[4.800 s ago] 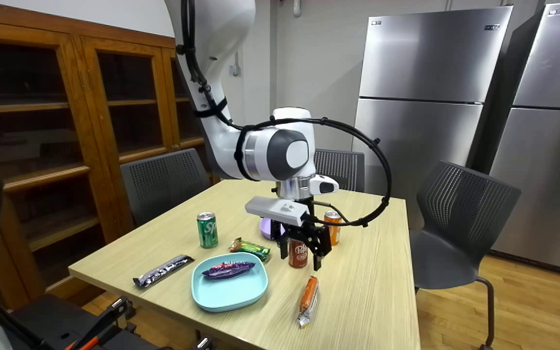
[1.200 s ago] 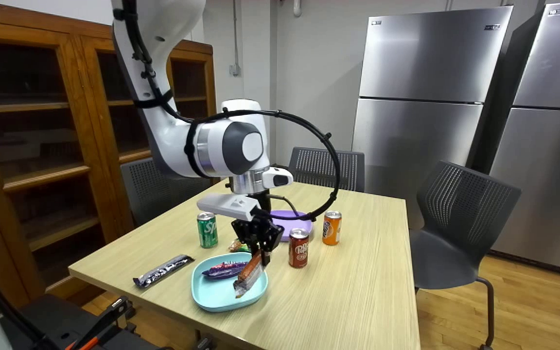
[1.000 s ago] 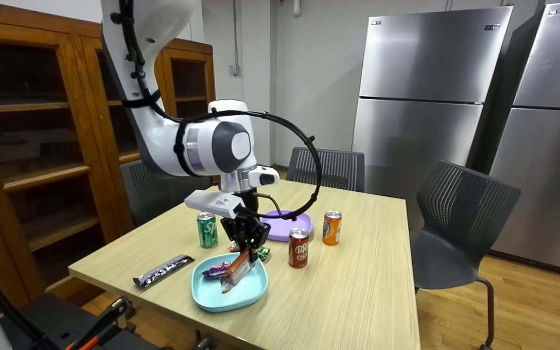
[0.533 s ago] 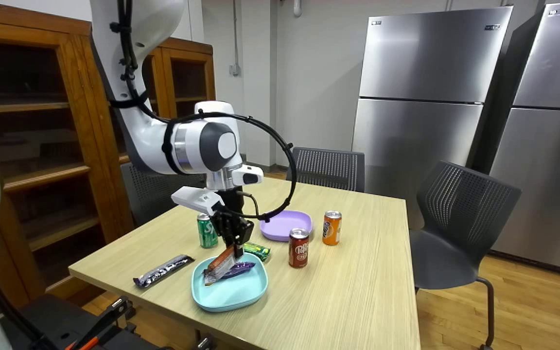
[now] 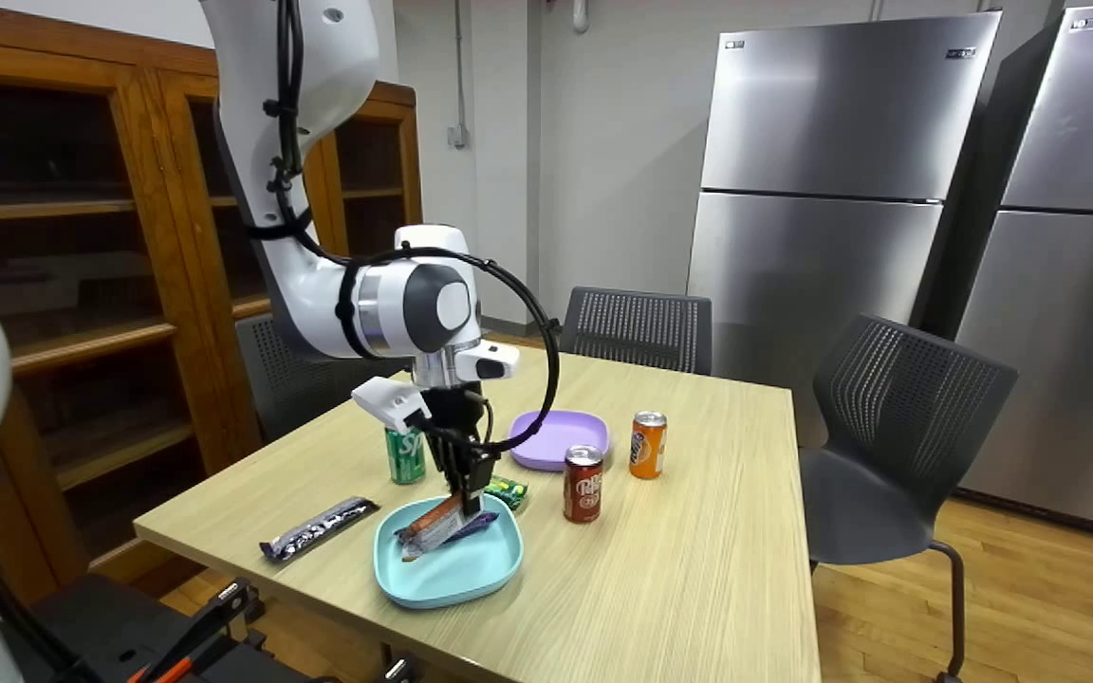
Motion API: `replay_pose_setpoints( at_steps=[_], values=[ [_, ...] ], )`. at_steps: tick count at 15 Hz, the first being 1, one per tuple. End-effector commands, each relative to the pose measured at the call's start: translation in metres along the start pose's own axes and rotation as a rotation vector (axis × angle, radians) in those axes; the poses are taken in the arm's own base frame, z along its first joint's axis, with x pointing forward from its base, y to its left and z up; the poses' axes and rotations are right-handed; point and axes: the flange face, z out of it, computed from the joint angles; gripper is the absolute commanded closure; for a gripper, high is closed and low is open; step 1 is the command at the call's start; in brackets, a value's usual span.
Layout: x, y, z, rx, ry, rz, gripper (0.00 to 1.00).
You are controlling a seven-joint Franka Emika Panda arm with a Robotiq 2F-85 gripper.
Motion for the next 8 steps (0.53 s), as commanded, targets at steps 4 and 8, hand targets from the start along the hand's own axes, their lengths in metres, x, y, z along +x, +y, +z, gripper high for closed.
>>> replay_pose_setpoints(
  at_steps=[4,8],
  values=[
    [0.013,-0.012,0.022,-0.037,-0.027,0.108,0.93],
    [0.012,-0.011,0.022,-0.050,-0.032,0.090,0.43]
  ],
)
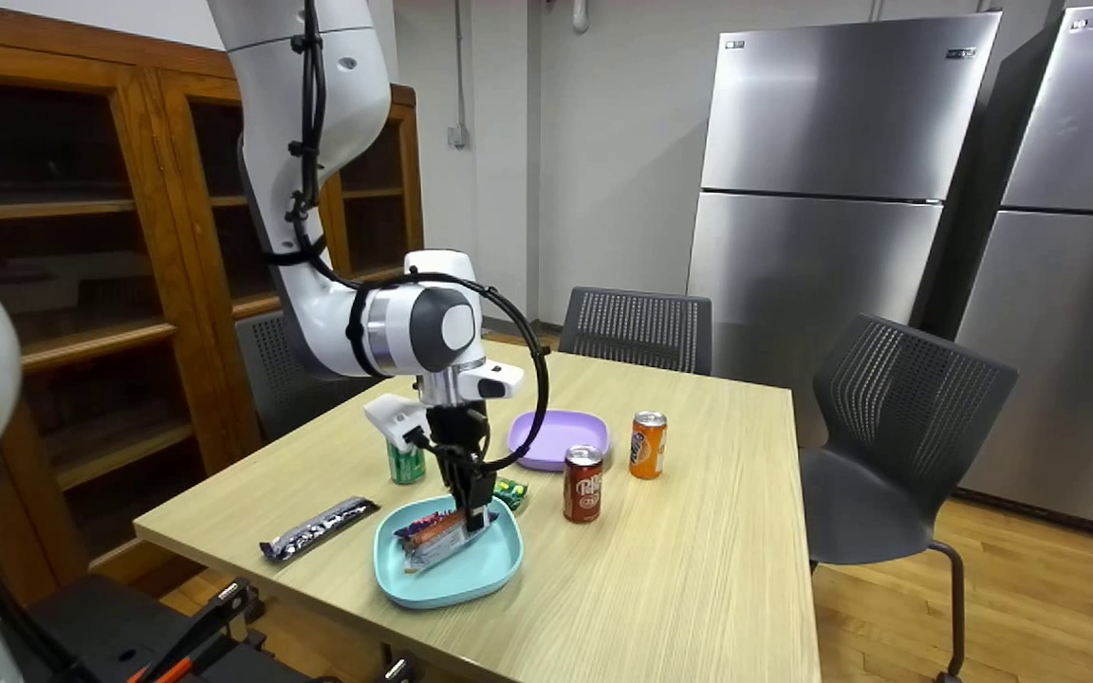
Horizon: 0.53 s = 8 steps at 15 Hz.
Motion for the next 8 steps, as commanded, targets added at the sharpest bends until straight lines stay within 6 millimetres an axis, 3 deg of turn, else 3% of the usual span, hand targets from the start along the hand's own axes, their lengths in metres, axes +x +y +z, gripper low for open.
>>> replay_pose_setpoints(
  at_steps=[1,7,8],
  values=[
    [0.002,0.000,-0.011,-0.014,-0.006,-0.003,0.42],
    [0.006,0.007,-0.044,0.030,0.000,-0.029,0.01],
    [0.007,0.007,-0.050,0.038,0.004,-0.033,0.00]
  ],
)
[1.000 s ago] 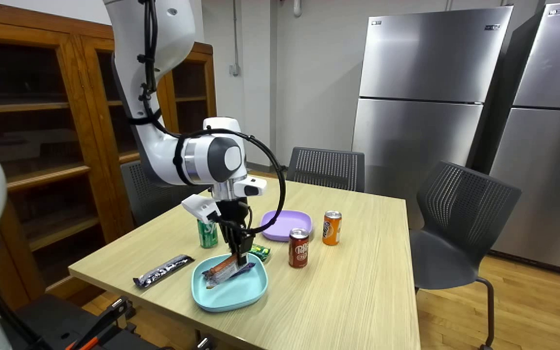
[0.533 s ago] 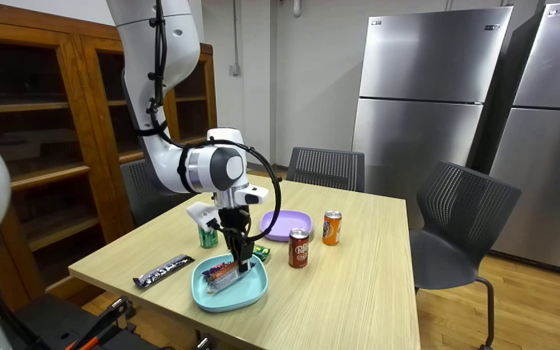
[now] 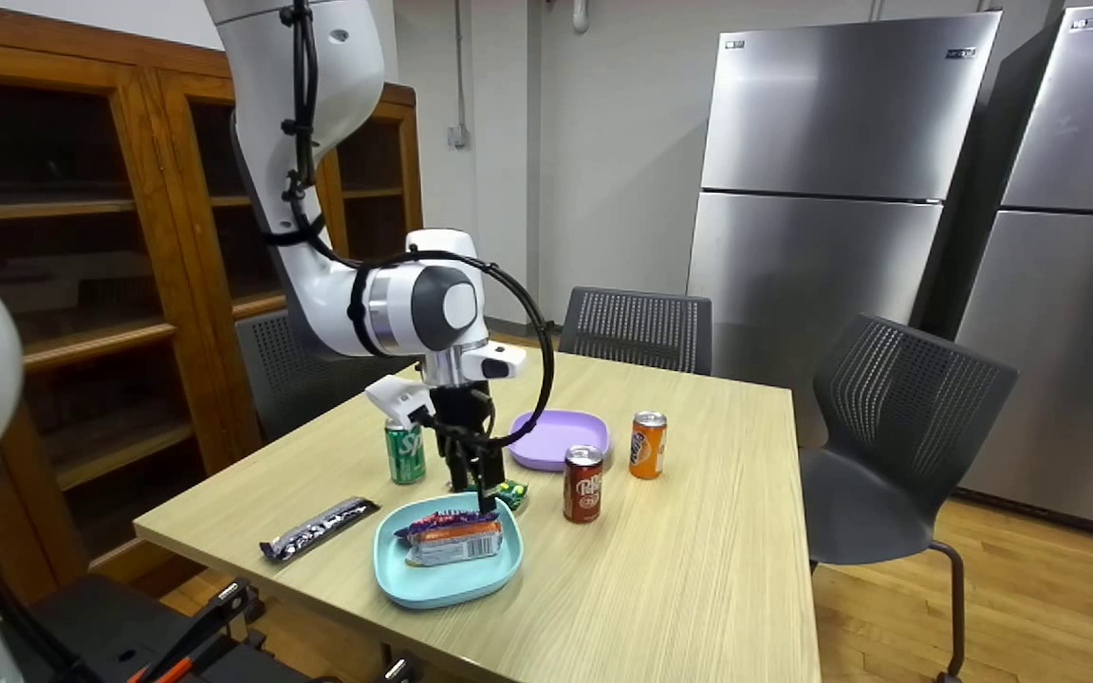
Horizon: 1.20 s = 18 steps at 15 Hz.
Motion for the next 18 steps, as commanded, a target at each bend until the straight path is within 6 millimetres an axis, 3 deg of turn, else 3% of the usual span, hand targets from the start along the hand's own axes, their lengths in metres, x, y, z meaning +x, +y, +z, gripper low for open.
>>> replay_pose_setpoints(
  at_steps=[1,8,18],
  values=[
    [0.002,0.006,-0.033,0.032,-0.006,-0.025,0.00],
    [0.016,-0.005,-0.055,0.068,0.055,0.019,0.00],
    [0.038,-0.041,-0.041,0.104,0.056,0.116,0.00]
  ],
)
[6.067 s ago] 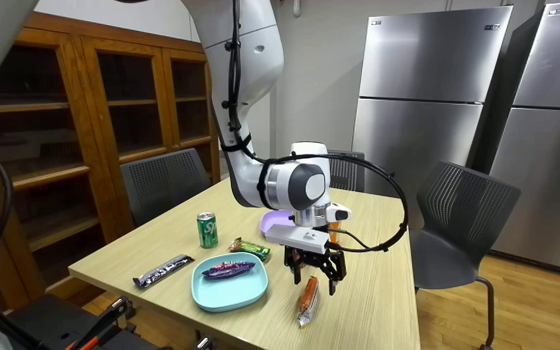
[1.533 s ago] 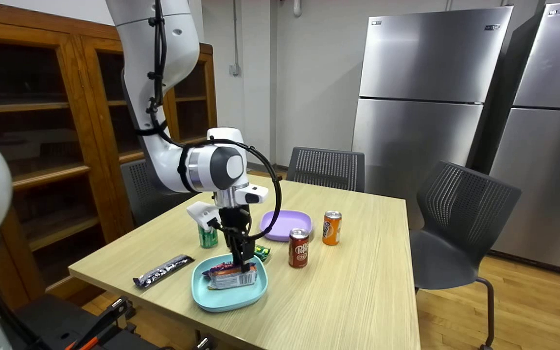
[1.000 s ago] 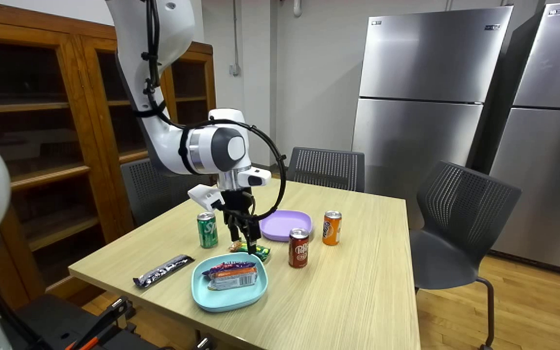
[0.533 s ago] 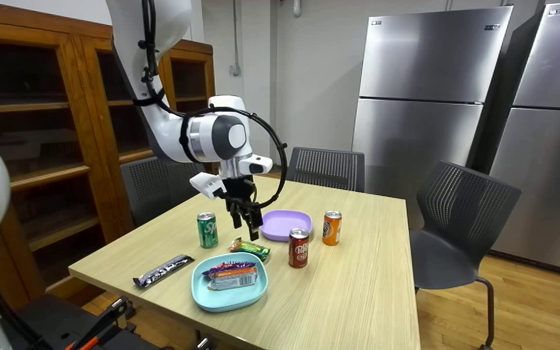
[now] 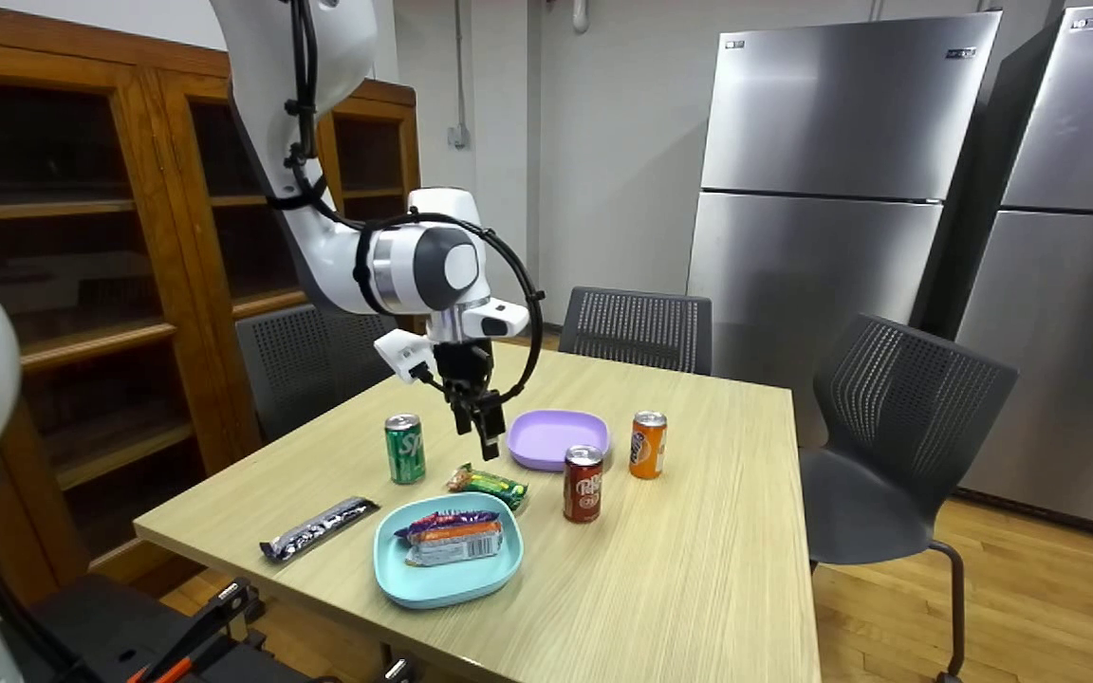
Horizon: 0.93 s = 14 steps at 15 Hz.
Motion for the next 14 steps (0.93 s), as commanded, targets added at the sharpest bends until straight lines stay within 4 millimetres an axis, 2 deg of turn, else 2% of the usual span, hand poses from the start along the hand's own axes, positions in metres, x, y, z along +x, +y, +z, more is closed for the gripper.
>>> replay_pose_setpoints(
  at_steps=[1,7,14],
  values=[
    [0.011,-0.017,0.012,0.018,-0.004,0.038,0.00],
    [0.027,-0.033,0.034,0.019,-0.005,0.060,0.00],
    [0.038,-0.040,0.059,0.002,-0.019,0.069,0.00]
  ],
)
